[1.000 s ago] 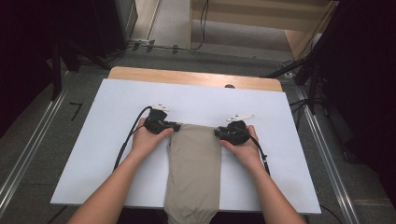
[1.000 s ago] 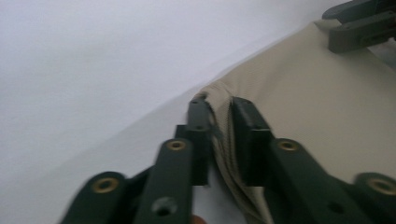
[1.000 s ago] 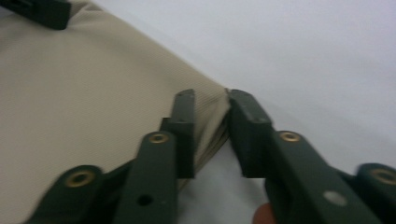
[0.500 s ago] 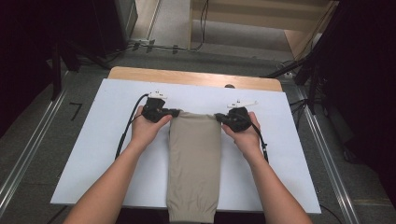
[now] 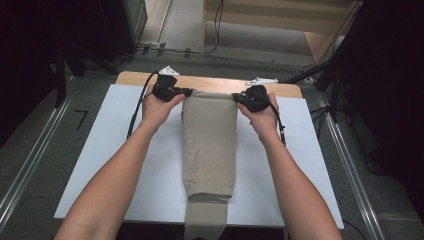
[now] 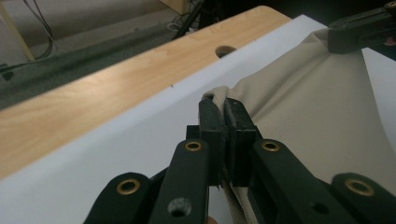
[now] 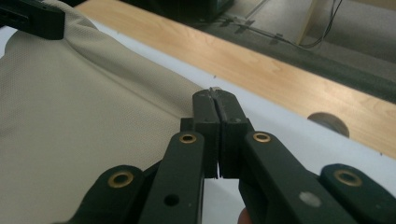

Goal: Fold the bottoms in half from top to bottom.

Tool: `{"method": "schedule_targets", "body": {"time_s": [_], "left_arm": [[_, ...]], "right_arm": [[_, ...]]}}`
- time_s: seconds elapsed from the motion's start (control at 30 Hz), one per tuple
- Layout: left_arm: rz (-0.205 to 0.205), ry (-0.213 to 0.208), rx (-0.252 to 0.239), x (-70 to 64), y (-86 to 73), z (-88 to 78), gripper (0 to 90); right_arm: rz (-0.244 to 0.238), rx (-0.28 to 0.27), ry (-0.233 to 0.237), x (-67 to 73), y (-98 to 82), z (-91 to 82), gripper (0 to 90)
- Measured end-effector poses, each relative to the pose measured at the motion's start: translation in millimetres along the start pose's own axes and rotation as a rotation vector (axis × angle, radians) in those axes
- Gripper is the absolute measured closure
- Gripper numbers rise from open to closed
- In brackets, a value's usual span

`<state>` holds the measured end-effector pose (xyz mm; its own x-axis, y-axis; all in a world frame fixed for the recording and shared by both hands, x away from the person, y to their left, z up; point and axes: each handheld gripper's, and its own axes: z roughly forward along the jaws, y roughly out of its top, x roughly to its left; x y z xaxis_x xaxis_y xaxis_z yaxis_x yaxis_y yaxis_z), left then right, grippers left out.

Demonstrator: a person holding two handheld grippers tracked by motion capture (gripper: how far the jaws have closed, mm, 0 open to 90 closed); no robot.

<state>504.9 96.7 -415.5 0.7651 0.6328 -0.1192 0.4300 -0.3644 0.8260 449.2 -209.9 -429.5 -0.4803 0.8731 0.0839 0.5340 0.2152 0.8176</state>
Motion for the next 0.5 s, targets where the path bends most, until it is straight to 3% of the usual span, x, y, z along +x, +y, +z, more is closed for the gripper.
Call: {"method": "schedule_targets", "body": {"time_s": [0.2,0.23,0.27,0.3,0.33,0.4,0.5], "left_arm": [[-0.01,0.011,-0.01,11.8,11.2,5.3,87.9],[-0.006,0.039,-0.015,13.2,11.1,6.5,85.5],[-0.018,0.073,-0.021,14.6,10.6,7.9,73.7],[-0.052,0.085,-0.019,16.8,9.9,8.7,56.0],[-0.079,0.077,-0.016,19.5,8.9,8.0,41.3],[-0.109,0.054,-0.036,22.5,4.9,3.4,29.7],[-0.13,0.026,-0.048,22.9,-3.2,-2.2,22.2]], "right_arm": [[0.038,-0.039,-0.021,-8.9,13.1,6.2,86.2],[0.047,-0.057,-0.051,-9.7,14.5,7.6,78.3],[0.055,-0.076,-0.089,-9.9,16.1,8.9,61.6],[0.067,-0.074,-0.113,-10.3,18.2,10.3,47.5],[0.086,-0.058,-0.122,-11.0,19.6,10.8,38.9],[0.1,-0.052,-0.127,-12.2,19.5,8.7,28.9],[0.139,-0.061,-0.08,-14.1,15.6,2.8,19.8]]}}
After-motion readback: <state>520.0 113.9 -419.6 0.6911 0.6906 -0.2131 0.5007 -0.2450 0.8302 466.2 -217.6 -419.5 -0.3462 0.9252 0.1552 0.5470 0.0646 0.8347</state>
